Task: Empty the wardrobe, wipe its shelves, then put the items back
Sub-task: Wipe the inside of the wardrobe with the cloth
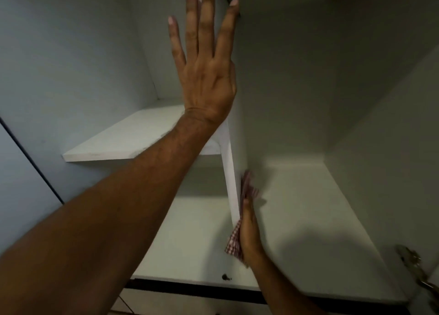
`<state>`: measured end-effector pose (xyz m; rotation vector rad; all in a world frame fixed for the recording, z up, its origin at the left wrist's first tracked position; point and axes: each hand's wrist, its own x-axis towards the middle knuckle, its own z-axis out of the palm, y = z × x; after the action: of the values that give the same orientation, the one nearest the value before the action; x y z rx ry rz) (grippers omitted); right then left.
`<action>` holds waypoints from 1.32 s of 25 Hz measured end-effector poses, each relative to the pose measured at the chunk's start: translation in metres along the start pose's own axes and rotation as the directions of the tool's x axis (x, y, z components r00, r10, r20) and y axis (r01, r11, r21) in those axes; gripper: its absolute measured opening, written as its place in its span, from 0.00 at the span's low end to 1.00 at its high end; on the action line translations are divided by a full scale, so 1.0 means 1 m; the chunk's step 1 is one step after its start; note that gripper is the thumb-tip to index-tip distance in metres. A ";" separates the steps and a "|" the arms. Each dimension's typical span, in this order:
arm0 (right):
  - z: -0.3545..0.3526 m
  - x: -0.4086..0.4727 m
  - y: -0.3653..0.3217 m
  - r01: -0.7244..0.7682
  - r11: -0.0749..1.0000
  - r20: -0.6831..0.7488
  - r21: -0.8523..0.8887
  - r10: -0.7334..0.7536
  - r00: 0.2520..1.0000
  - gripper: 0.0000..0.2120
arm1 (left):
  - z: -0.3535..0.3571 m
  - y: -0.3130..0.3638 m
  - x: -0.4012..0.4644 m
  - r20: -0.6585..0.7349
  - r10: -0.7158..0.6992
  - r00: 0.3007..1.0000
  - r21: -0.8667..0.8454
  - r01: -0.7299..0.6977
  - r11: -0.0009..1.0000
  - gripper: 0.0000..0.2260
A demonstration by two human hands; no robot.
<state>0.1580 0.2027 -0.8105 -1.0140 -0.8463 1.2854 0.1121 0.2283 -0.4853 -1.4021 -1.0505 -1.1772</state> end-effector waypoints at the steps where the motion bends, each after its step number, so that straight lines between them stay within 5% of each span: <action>1: -0.008 -0.006 0.028 -0.147 0.987 -0.022 0.065 0.149 0.989 0.37 | 0.001 -0.001 0.000 -0.017 0.045 0.999 0.022 -0.045 0.999 0.31; 4: -0.011 0.003 0.049 -0.412 0.902 -0.051 0.129 0.421 0.906 0.45 | 0.002 0.003 -0.005 0.025 0.290 0.957 0.113 -0.291 0.950 0.23; 5: -0.008 0.006 0.030 -0.364 0.928 -0.032 0.076 0.367 0.930 0.46 | 0.001 0.004 -0.009 0.085 0.389 0.917 0.113 -0.397 0.911 0.18; 9: 0.019 0.031 -0.083 0.082 0.996 0.128 0.024 -0.085 0.988 0.23 | -0.005 0.000 -0.003 0.284 0.615 0.735 0.033 -0.649 0.760 0.09; 11: 0.023 0.060 -0.104 0.323 0.944 0.192 -0.070 -0.304 0.933 0.24 | -0.005 0.001 0.003 0.373 0.662 0.650 -0.023 -0.707 0.707 0.11; 13: 0.013 0.084 -0.076 0.254 0.966 0.173 -0.041 -0.243 0.954 0.33 | -0.004 0.003 0.005 0.464 0.667 0.584 -0.064 -0.728 0.682 0.15; 15: -0.004 0.093 -0.018 -0.068 0.994 0.049 0.087 0.064 0.997 0.44 | -0.004 0.003 0.005 0.505 0.634 0.586 -0.037 -0.719 0.694 0.19; 16: -0.012 0.101 0.015 -0.211 0.962 0.022 0.175 0.211 0.977 0.42 | -0.004 0.002 0.004 0.515 0.621 0.591 -0.026 -0.713 0.700 0.20; 18: -0.021 0.131 0.061 -0.314 0.936 0.007 0.157 0.317 0.949 0.46 | -0.004 0.004 0.004 0.543 0.608 0.579 -0.009 -0.720 0.694 0.21; 20: -0.010 0.154 0.032 -0.200 0.980 -0.029 -0.003 0.200 0.979 0.52 | -0.004 0.006 0.005 0.571 0.596 0.564 -0.004 -0.724 0.690 0.22; 22: 0.016 0.148 -0.049 0.059 0.998 0.062 -0.018 -0.058 0.996 0.41 | -0.004 0.006 0.006 0.562 0.597 0.572 0.005 -0.725 0.689 0.22; 25: 0.035 0.165 -0.117 0.363 0.931 0.190 -0.039 -0.350 0.917 0.25 | -0.004 0.003 0.004 0.543 0.599 0.589 0.011 -0.718 0.696 0.21; 27: 0.022 0.182 -0.088 0.299 0.954 0.157 -0.015 -0.293 0.943 0.27 | -0.004 0.007 0.001 0.509 0.608 0.609 0.016 -0.713 0.701 0.20; 31: -0.004 0.200 -0.012 -0.115 0.993 0.047 -0.036 0.117 0.992 0.32 | -0.001 0.003 -0.001 0.433 0.638 0.637 0.025 -0.715 0.698 0.17; 33: 0.005 0.220 -0.029 -0.051 0.999 0.061 -0.005 0.051 0.997 0.31 | -0.002 0.002 0.001 0.394 0.662 0.638 0.019 -0.726 0.688 0.16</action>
<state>0.1891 0.4221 -0.7920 -1.0085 -0.8740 1.3646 0.1141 0.2261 -0.4850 -1.6946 -0.6930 -0.2420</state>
